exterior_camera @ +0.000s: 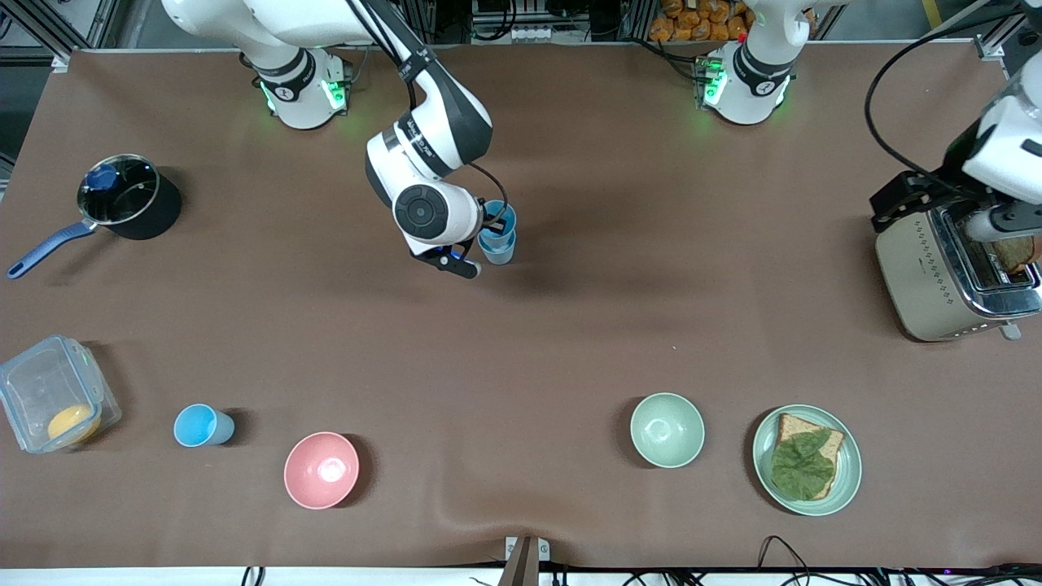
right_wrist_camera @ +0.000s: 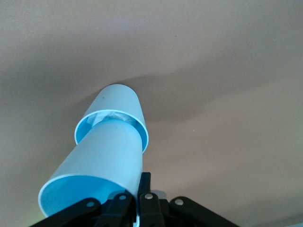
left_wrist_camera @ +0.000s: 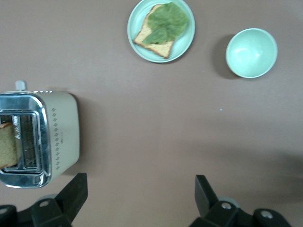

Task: Stack blue cups with both arms
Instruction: 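Open the right gripper and draw it back from the stacked cups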

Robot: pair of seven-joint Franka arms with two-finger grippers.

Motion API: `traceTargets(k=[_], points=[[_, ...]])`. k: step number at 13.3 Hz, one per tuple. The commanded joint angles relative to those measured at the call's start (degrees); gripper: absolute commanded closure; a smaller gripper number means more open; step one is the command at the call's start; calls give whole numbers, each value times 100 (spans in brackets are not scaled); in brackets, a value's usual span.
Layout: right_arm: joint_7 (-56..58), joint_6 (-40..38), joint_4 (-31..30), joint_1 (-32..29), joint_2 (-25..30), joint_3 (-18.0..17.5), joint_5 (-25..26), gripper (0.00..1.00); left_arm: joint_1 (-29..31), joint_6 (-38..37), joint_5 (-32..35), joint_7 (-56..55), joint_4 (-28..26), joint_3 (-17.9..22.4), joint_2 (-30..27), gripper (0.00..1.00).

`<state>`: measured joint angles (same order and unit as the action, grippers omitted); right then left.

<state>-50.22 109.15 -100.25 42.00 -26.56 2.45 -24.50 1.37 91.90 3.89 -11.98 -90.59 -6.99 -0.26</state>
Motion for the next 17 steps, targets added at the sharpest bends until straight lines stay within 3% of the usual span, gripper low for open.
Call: traceTargets(k=[1,2,3,4,7,11,14,17], points=[[-84,150,-21,63,2,63,-107,100,-155,-32,-63,178,-108,294,-70,0],[-84,124,-21,28,2,63,-107,89,-129,-23,-81,169,-81,277,-44,0],[-102,89,-12,-7,2,63,-107,39,-128,29,-64,169,-72,285,-18,0],[-215,80,-12,-16,28,72,-107,0,-137,91,-55,161,-64,285,-9,0],[81,-436,32,-401,326,133,164,0,-111,21,-63,195,-90,294,-105,0],[2055,-1526,32,-1639,818,133,989,0,-76,-129,-63,186,-55,312,-263,0],[2955,-1853,-3,-2474,1038,133,1701,0,-67,-137,-98,169,-90,312,-342,0],[4446,-2037,-29,-3484,1074,133,1835,0,-93,46,-142,64,-55,312,-238,0]])
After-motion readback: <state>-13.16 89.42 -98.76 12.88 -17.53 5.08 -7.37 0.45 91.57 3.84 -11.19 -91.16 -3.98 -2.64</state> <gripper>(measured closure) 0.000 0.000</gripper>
